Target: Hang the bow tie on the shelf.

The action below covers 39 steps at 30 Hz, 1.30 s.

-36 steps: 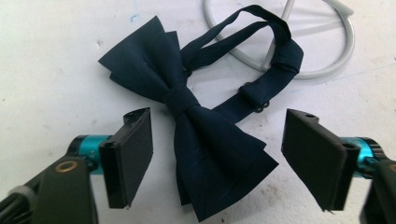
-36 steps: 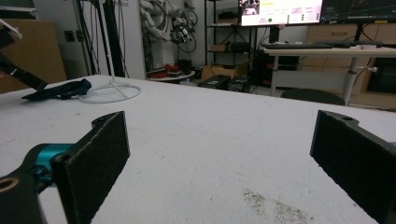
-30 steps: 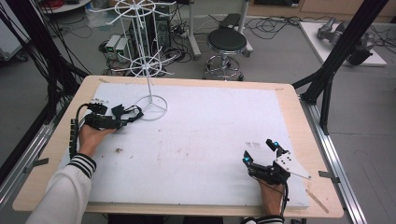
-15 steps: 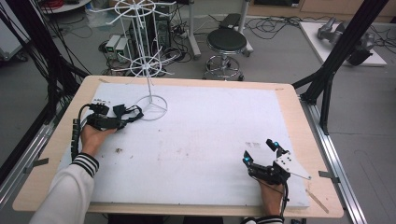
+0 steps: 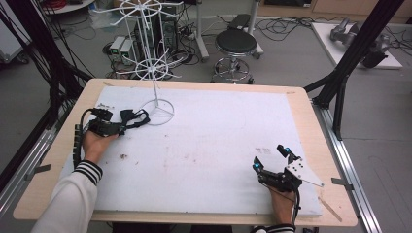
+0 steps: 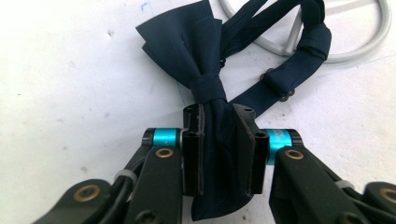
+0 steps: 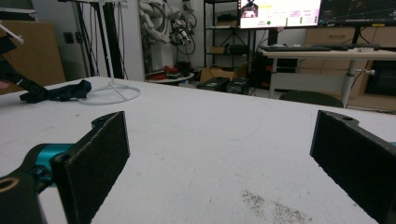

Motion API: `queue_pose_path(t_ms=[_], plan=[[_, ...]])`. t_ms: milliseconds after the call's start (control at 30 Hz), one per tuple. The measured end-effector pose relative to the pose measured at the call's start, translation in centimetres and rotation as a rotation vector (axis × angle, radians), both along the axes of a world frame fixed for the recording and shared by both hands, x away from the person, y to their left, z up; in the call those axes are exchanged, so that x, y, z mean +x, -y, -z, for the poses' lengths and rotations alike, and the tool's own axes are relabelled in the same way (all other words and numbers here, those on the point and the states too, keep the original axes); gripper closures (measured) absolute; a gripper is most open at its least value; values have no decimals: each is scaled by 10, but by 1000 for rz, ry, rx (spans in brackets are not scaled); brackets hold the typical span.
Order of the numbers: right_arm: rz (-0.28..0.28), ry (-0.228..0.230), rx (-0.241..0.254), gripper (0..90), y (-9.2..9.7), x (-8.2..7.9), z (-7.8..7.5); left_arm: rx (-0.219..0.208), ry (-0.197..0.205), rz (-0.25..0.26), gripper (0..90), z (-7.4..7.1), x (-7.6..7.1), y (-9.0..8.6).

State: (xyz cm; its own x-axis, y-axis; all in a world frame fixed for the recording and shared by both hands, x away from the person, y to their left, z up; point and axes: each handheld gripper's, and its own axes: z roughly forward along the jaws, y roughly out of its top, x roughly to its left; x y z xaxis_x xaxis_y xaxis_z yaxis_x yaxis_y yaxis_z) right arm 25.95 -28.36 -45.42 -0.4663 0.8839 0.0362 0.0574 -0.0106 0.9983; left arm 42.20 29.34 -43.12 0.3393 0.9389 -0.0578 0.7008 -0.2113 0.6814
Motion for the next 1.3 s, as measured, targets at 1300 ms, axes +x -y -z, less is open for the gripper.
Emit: queue_pose_path(t_ms=[1300], plan=[[-1,4,-5,37,0,0,0,-109,326,84,766,-22,-40,-7]])
